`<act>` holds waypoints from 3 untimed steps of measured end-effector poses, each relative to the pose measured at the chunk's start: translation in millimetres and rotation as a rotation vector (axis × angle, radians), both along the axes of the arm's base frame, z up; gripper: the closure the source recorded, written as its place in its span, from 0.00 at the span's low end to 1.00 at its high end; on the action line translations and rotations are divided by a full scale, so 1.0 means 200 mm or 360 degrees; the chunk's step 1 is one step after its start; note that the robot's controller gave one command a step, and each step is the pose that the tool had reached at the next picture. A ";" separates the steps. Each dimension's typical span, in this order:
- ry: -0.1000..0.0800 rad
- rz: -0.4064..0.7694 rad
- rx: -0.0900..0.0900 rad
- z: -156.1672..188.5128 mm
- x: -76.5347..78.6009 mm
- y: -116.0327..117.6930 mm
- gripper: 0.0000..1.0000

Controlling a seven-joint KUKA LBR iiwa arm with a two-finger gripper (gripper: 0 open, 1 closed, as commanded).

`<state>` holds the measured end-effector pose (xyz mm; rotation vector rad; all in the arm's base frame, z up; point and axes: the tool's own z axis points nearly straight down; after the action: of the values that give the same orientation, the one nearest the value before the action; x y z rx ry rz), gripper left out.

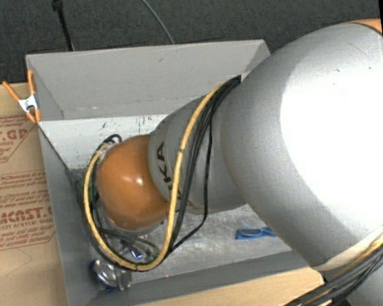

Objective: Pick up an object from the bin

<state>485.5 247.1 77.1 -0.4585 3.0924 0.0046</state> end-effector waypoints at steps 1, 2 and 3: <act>0.0023 0.0000 -0.0006 -0.01 -0.02 0.00 1.00; 0.0009 0.0035 -0.0003 0.60 0.04 -0.13 1.00; 0.0030 -0.0136 -0.0009 0.29 0.04 -0.19 1.00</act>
Offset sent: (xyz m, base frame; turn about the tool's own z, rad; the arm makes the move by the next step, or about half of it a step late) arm 0.0000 0.0000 0.0000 0.0000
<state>493.3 209.8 135.6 -0.3277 3.1284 -0.0005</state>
